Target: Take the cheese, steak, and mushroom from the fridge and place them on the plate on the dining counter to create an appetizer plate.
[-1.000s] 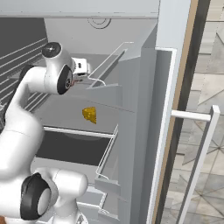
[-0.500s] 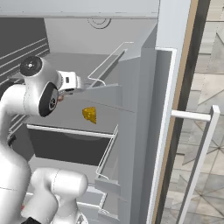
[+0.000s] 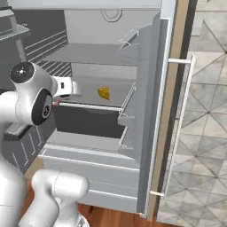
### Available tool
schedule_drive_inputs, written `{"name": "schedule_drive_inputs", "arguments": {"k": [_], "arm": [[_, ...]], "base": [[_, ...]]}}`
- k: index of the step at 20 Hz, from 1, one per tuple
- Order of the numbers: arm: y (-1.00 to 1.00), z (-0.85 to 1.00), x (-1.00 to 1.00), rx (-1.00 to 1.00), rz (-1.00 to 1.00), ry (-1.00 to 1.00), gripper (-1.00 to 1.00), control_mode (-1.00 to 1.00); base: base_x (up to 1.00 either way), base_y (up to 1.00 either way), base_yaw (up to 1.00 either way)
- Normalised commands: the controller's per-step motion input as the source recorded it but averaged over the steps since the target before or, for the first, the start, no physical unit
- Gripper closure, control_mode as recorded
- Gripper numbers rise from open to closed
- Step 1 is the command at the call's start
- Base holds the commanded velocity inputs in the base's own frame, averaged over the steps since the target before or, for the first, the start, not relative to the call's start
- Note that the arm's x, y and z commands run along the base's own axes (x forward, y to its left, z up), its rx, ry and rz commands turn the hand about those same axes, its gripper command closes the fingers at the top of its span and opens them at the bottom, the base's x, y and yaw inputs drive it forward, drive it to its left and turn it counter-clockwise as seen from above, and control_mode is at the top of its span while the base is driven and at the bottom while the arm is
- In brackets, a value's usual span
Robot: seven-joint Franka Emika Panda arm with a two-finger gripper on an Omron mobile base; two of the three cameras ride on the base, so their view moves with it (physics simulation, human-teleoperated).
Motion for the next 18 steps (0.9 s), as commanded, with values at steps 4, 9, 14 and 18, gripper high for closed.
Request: {"name": "schedule_drive_inputs", "arguments": {"k": [4, 9, 14, 18], "arm": [[0.0, 0.0, 0.0, 0.0, 0.0, 0.0, 1.0, 1.0], [0.0, 0.0, 0.0, 0.0, 0.0, 0.0, 1.0, 1.0], [0.0, 0.0, 0.0, 0.0, 0.0, 0.0, 1.0, 1.0], [0.0, 0.0, 0.0, 0.0, 0.0, 0.0, 1.0, 1.0]], "base": [[-1.0, 0.0, 0.21], [-0.79, 0.07, 0.65], [-0.03, 0.12, 0.98], [0.0, 0.36, 0.94]]}}
